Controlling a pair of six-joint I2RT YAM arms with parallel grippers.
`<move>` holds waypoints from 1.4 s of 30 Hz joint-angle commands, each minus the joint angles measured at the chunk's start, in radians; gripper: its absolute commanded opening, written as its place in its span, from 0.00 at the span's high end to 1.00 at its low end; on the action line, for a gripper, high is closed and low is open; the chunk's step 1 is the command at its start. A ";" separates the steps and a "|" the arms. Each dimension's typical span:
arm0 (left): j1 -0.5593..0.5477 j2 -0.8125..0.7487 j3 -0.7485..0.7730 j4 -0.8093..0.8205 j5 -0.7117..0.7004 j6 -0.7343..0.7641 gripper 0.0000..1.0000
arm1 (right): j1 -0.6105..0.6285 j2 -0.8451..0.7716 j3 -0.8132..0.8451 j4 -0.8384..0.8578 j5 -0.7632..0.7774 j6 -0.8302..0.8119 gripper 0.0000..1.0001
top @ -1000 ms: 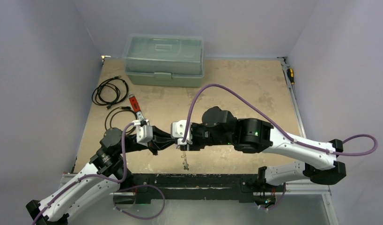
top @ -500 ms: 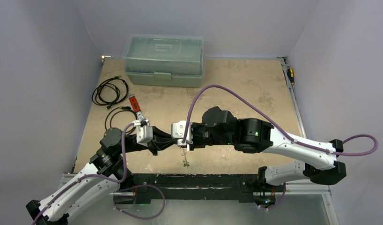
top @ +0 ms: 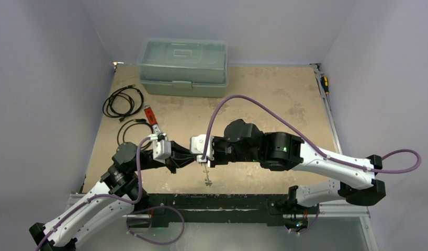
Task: Put the keys on the keyring
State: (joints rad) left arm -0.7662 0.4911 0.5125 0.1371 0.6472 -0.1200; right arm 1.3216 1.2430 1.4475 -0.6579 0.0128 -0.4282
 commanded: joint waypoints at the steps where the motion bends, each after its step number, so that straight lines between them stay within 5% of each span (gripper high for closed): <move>1: 0.001 -0.004 0.034 0.046 0.011 0.002 1.00 | 0.002 0.013 0.008 0.038 0.008 -0.009 0.77; 8: 0.000 -0.008 0.034 0.045 0.010 0.005 1.00 | 0.002 0.030 0.009 0.031 0.007 -0.009 0.78; 14: 0.000 -0.014 0.035 0.042 0.008 0.007 1.00 | 0.002 0.033 0.005 0.019 0.003 -0.006 0.88; 24: 0.000 -0.025 0.033 0.050 0.034 0.009 1.00 | 0.002 0.032 0.001 -0.022 -0.011 0.014 0.77; 29: 0.001 -0.038 0.028 0.066 0.047 0.009 1.00 | 0.001 0.045 0.009 -0.039 -0.053 0.031 0.83; 33: 0.001 -0.047 0.025 0.070 0.049 0.011 1.00 | -0.003 0.049 0.012 -0.041 -0.083 0.048 0.99; 42: 0.001 -0.065 0.031 0.062 0.047 0.027 0.96 | -0.006 -0.007 -0.072 0.103 -0.066 0.060 1.00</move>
State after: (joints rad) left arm -0.7658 0.4480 0.5121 0.0792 0.6750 -0.1108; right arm 1.3197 1.2644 1.4353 -0.6476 -0.0624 -0.3855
